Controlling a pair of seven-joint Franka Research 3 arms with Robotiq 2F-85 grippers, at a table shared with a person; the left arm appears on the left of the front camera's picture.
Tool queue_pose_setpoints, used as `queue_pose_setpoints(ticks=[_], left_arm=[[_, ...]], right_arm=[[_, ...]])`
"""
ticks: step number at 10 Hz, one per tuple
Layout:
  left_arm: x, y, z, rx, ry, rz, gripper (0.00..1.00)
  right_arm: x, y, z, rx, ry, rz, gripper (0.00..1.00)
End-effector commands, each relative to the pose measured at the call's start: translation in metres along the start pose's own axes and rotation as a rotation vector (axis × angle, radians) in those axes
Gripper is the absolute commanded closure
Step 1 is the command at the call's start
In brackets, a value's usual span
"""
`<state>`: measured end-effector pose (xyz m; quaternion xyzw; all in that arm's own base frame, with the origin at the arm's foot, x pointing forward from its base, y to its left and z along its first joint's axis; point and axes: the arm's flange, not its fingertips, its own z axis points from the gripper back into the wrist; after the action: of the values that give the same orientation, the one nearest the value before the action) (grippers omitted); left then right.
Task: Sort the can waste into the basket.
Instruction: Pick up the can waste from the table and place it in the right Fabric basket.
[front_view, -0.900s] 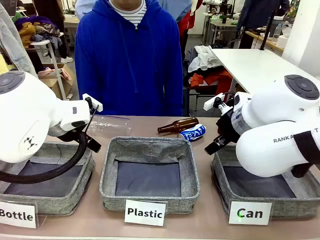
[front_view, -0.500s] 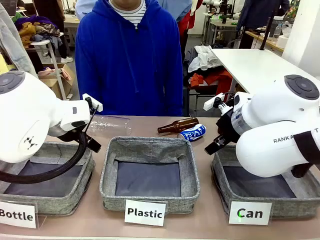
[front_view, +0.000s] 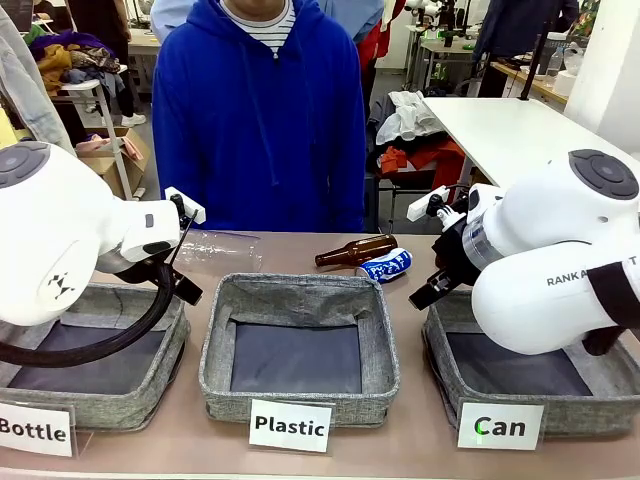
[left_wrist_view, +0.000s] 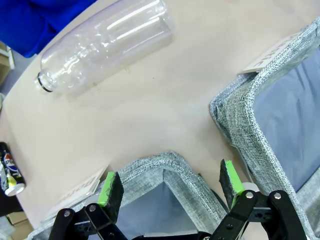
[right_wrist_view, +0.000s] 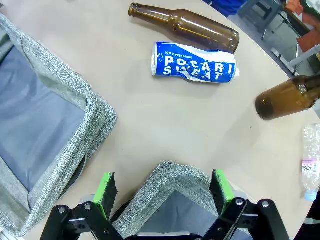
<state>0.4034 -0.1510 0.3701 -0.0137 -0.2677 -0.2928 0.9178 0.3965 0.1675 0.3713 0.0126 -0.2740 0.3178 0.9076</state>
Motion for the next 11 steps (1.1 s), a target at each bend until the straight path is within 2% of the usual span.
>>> queue_pose_setpoints(ticks=[1,5,6,7,8,9,10,11], left_arm=[[0.0,0.0,0.0,0.0,0.0,0.0,0.0],[0.0,0.0,0.0,0.0,0.0,0.0,0.0],[0.0,0.0,0.0,0.0,0.0,0.0,0.0],[0.004,-0.005,0.02,-0.088,-0.045,-0.015,0.0],[0.013,-0.01,0.052,-0.107,-0.084,-0.003,0.0],[0.025,-0.018,0.091,-0.148,-0.086,0.116,0.0],[0.037,-0.035,0.135,-0.137,-0.117,0.205,0.0],[0.03,-0.038,0.164,-0.207,-0.154,0.236,0.0]], right_arm=[[0.0,0.0,0.0,0.0,0.0,-0.001,0.0],[0.0,0.0,0.0,0.0,0.0,0.0,0.0],[-0.001,-0.001,0.012,-0.004,0.022,0.06,0.0],[0.004,0.0,0.031,0.032,0.014,0.081,0.0],[0.012,0.002,0.064,0.043,0.067,0.082,0.0],[0.02,0.006,0.104,0.094,0.056,0.041,0.0],[0.024,0.007,0.152,0.146,-0.034,-0.129,0.0],[0.012,-0.005,0.184,0.234,-0.065,-0.195,0.0]])
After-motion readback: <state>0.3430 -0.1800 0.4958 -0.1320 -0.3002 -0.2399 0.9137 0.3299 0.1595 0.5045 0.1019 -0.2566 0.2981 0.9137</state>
